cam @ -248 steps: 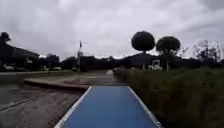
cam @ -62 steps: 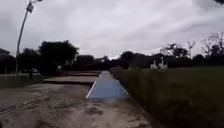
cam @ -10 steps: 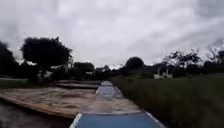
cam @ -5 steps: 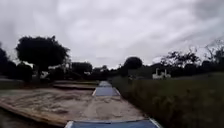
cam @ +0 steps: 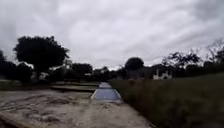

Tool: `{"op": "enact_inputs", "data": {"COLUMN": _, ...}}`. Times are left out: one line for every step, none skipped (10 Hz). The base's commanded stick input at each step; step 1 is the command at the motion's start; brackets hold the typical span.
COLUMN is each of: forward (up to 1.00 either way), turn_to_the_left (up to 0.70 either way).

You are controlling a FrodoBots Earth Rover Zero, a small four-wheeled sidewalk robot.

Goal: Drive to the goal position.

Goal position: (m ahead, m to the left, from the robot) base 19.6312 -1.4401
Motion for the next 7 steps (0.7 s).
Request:
{"op": "enact_inputs", "data": {"forward": 0.5, "turn_to_the_left": 0.0}}
{"op": "enact_inputs", "data": {"forward": 0.5, "turn_to_the_left": 0.0}}
{"op": "enact_inputs", "data": {"forward": 0.5, "turn_to_the_left": 0.0}}
{"op": "enact_inputs", "data": {"forward": 0.5, "turn_to_the_left": 0.0}}
{"op": "enact_inputs", "data": {"forward": 0.5, "turn_to_the_left": 0.0}}
{"op": "enact_inputs", "data": {"forward": 0.5, "turn_to_the_left": 0.0}}
{"op": "enact_inputs", "data": {"forward": 0.5, "turn_to_the_left": 0.0}}
